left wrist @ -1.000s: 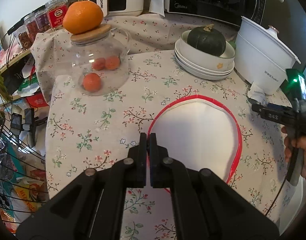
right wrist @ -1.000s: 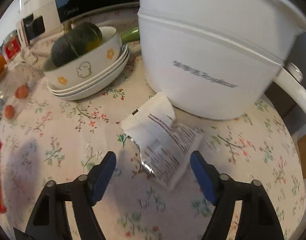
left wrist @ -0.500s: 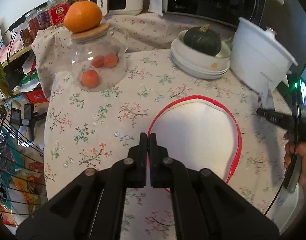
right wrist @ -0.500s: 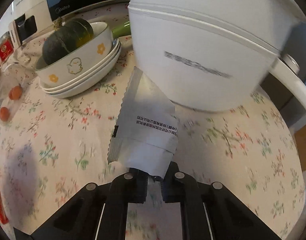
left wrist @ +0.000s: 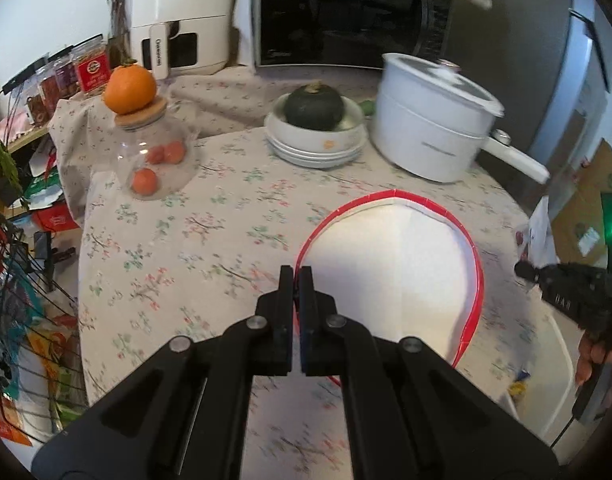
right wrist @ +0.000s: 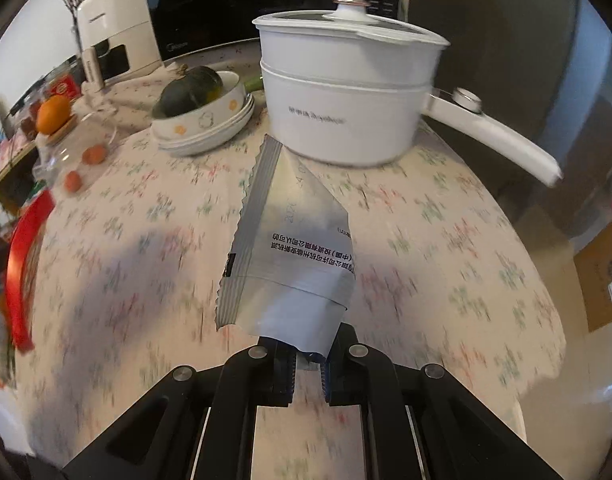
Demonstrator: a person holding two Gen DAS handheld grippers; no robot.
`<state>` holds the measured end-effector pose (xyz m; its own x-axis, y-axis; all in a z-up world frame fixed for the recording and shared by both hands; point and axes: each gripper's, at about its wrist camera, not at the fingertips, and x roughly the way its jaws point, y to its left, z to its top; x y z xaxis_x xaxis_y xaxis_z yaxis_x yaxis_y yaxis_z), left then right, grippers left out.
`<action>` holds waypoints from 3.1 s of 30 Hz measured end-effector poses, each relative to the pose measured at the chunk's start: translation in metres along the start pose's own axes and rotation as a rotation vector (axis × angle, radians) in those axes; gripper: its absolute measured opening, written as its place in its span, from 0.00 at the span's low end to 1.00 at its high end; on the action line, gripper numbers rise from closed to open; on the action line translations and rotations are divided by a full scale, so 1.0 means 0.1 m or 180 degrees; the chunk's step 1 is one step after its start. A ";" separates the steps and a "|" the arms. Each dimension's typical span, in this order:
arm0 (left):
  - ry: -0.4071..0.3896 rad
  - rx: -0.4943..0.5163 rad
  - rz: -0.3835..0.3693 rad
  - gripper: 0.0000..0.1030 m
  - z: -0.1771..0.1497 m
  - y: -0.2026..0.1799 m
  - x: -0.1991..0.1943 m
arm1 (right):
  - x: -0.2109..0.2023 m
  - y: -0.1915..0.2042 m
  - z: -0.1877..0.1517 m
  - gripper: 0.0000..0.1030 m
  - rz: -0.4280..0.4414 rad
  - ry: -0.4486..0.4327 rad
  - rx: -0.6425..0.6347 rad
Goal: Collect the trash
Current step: 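Drop the plate into the bin with the left gripper while the right gripper drops the packet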
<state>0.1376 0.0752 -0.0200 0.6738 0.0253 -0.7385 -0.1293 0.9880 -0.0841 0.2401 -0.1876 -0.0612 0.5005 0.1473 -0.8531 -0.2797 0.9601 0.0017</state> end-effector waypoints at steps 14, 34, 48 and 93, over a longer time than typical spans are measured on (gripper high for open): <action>0.0111 0.0258 -0.0560 0.02 -0.39 -0.61 -0.11 | -0.70 -0.29 -0.72 0.10 -0.0080 0.0052 0.0238; 0.0347 0.1248 -0.1116 0.03 -0.94 -2.44 0.02 | -0.96 -1.68 -1.67 0.10 -0.0414 0.0355 0.0901; 0.0446 0.1637 -0.1295 0.04 -1.24 -3.17 0.36 | -1.00 -2.13 -2.02 0.10 -0.0455 0.0469 0.1145; -0.0007 0.0982 -0.0395 0.99 -1.12 -1.31 -0.79 | -1.42 -1.02 -1.85 0.81 -0.0440 -0.0052 0.1062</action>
<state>0.0199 -0.0729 -0.0261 0.6722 -0.0982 -0.7338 0.1800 0.9831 0.0334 0.0464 -0.3505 -0.0369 0.5286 0.0120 -0.8488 0.0729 0.9956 0.0594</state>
